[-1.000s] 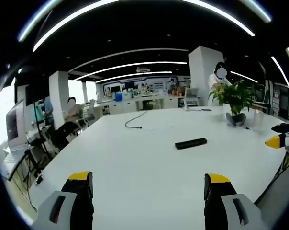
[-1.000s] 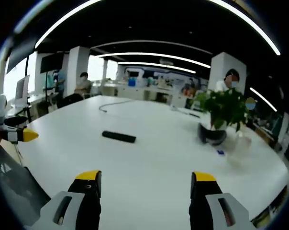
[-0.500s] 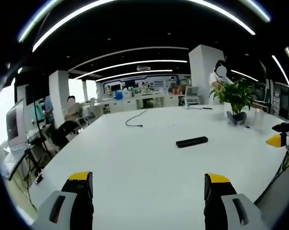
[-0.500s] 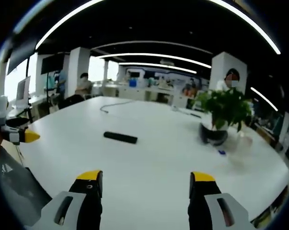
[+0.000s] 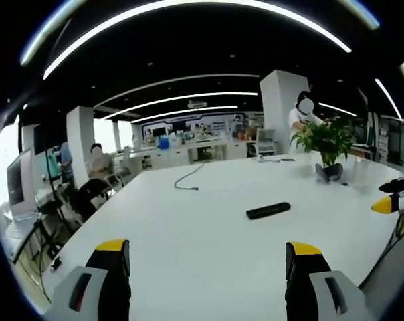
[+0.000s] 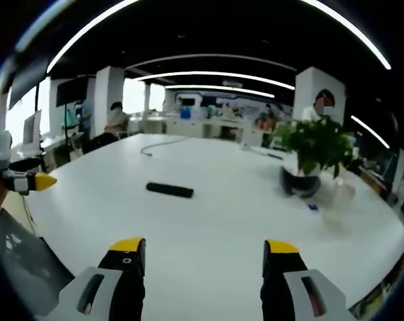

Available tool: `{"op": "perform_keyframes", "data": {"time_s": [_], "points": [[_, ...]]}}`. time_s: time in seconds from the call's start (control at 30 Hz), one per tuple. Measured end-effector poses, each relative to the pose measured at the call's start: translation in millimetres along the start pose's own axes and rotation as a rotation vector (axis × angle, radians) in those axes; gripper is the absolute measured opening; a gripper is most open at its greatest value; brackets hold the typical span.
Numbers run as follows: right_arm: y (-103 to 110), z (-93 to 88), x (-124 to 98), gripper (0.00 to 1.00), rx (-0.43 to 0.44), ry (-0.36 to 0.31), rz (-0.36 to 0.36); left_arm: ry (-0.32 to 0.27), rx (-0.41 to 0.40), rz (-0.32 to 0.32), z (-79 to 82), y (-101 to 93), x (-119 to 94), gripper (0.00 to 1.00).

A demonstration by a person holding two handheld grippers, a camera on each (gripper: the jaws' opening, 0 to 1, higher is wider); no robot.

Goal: Press the specified remote control buttons in sequence, fully releasing each button before pressing the next.

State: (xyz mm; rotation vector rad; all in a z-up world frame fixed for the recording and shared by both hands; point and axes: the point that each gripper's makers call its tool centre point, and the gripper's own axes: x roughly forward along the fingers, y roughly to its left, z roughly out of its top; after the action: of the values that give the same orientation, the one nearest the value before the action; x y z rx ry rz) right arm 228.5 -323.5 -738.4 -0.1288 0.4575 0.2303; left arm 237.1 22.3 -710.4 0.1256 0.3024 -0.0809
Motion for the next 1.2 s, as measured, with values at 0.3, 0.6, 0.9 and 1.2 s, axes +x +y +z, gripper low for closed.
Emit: {"op": "perform_keyframes", "data": {"time_s": [0.3,0.6,0.9,1.2], "points": [[3,0.4,-1,0.69,-0.008,-0.002,0.008,-0.004,0.032,-0.024,7.2,3.3,5,1.00],[3,1.0,-1,0.68,-0.014,-0.007,0.007,0.000,0.051,-0.055,14.4,-3.0,14,1.00],[4,1.0,-1,0.68,-0.014,-0.008,0.010,0.010,0.064,-0.076,14.2,-9.8,20,1.00],[8,-1.9,0,0.65,-0.016,0.009,0.035,0.017,0.146,-0.138,36.1,-15.4,44,1.00]]}}
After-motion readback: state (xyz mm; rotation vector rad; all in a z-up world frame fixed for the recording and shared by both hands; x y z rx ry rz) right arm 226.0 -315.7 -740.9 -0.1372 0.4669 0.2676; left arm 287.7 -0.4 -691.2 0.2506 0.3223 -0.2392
